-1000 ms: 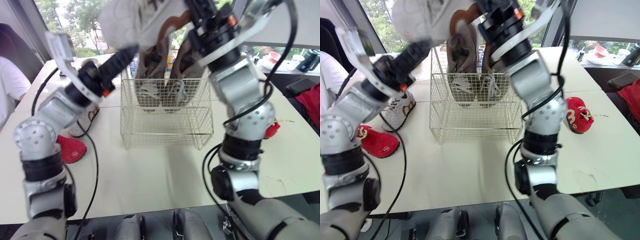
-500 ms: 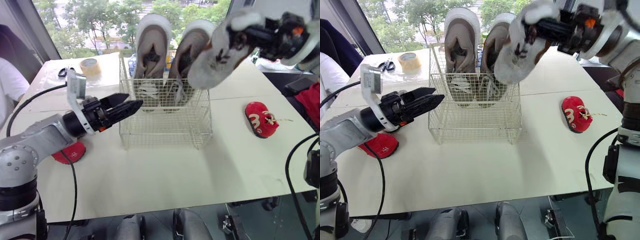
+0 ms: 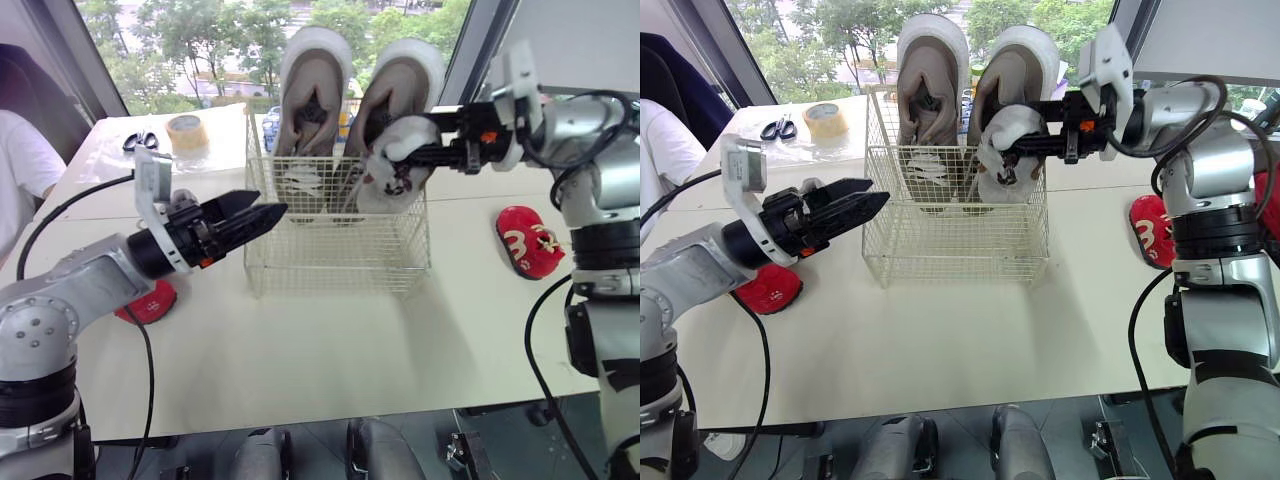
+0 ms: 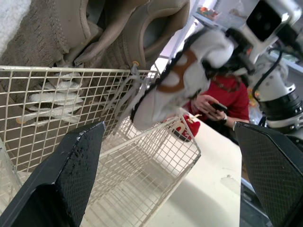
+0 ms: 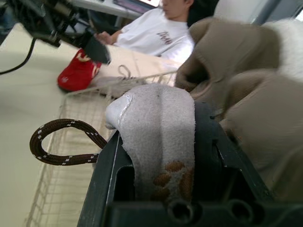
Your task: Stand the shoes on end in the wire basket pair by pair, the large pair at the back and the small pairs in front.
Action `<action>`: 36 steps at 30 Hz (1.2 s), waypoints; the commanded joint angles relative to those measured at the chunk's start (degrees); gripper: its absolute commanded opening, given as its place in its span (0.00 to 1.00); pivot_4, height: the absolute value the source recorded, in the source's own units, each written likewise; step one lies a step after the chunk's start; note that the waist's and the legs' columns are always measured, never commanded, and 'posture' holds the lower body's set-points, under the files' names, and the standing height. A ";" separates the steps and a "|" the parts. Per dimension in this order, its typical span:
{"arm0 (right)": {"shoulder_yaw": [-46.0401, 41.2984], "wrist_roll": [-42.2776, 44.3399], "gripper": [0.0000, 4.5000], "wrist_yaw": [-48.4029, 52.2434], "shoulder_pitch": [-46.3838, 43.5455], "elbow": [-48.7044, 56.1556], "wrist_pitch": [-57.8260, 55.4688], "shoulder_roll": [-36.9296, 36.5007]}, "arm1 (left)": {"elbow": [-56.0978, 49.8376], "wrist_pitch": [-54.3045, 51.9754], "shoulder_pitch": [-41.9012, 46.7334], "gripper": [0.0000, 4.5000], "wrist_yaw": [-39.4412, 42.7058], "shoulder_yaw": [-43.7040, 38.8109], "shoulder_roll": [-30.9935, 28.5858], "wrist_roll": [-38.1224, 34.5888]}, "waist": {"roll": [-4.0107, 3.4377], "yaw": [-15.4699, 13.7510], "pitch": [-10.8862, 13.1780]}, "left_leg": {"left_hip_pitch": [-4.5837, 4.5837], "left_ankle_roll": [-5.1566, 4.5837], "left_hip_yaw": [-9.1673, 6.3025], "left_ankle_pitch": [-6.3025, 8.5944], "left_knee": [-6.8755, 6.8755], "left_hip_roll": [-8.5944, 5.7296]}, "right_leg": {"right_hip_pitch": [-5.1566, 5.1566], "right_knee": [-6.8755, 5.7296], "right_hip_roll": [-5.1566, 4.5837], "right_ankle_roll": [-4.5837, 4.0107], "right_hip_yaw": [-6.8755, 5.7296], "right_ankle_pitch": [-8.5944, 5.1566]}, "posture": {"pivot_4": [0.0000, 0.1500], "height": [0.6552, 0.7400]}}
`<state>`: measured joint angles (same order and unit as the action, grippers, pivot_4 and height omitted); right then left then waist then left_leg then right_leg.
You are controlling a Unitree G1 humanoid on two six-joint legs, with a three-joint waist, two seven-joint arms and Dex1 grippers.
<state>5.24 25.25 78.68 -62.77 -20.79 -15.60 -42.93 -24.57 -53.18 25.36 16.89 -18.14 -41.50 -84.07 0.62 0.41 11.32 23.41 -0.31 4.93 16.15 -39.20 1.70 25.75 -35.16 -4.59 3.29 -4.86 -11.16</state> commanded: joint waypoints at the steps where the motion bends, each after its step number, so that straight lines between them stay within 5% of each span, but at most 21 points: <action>1: -2.07 -1.33 0.47 0.68 -0.60 -1.65 2.45 0.07 | -0.15 0.63 0.73 1.00 0.03 -1.30 -1.17 -1.41 | 0.00 0.04 0.00 | 0.00 0.00 0.00 0.00 0.00 0.00 | 0.00 0.00 0.00 0.00 0.00 0.00 | 1.00 1.00; 6: -3.45 -2.66 0.97 0.09 -0.90 -3.03 2.48 -0.72 | 0.47 0.76 0.78 1.00 0.06 -1.39 -1.64 -1.72 | 0.00 0.11 0.00 | -0.01 0.01 -0.01 -0.01 0.00 0.00 | 0.00 -0.02 0.02 0.00 0.00 0.00 | 1.00 1.00; 13: -7.31 1.53 0.99 -0.16 0.17 5.52 -8.87 -4.75 | 1.16 0.69 0.45 1.00 0.97 -1.16 -1.66 -0.95 | 0.00 0.02 0.00 | -0.01 0.02 -0.01 -0.01 0.00 0.00 | 0.00 -0.02 0.01 0.00 0.00 0.00 | 1.00 1.00; 19: -16.51 15.72 0.99 -6.28 2.17 19.84 -28.30 -7.41 | 6.25 0.42 0.30 1.00 1.51 -4.31 -4.35 -0.20 | 0.00 0.06 0.00 | -0.02 -0.06 -0.04 0.04 0.01 0.02 | 0.01 -0.06 0.01 0.00 -0.01 0.00 | 1.00 1.00; 23: -19.06 22.41 0.99 -9.09 4.52 26.86 -36.93 -9.28 | 13.79 2.49 3.61 1.00 0.53 -4.87 -10.84 11.15 | 0.02 0.10 -0.01 | -0.04 -0.29 -0.05 0.17 0.01 0.03 | 0.01 -0.08 0.03 -0.02 -0.04 0.00 | 1.00 1.00; 28: -18.34 40.30 0.99 -15.77 12.12 40.36 -50.70 -4.83 | 31.13 3.70 16.54 1.00 8.82 11.50 -22.84 35.77 | 0.06 0.09 -0.04 | -0.05 -0.29 -0.04 0.18 0.04 0.02 | 0.00 -0.07 0.07 -0.04 -0.09 0.00 | 1.00 1.00; 36: -9.24 29.64 0.99 -18.29 21.77 49.59 -43.50 -7.19 | 70.02 7.77 44.71 1.00 27.50 31.94 -15.92 62.74 | 0.27 -1.31 0.00 | 0.09 -0.38 0.22 0.21 -0.05 -0.20 | 0.06 -0.01 -0.01 -0.01 -0.08 -0.01 | 1.00 1.00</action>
<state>-3.14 55.79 60.37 -40.57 27.12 -61.07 -49.26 41.66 -48.08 66.89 41.26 13.03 -57.12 -25.72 0.89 -0.90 11.32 23.52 -0.71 5.16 16.37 -39.25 1.51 25.83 -35.16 -4.61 3.29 -4.94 -11.17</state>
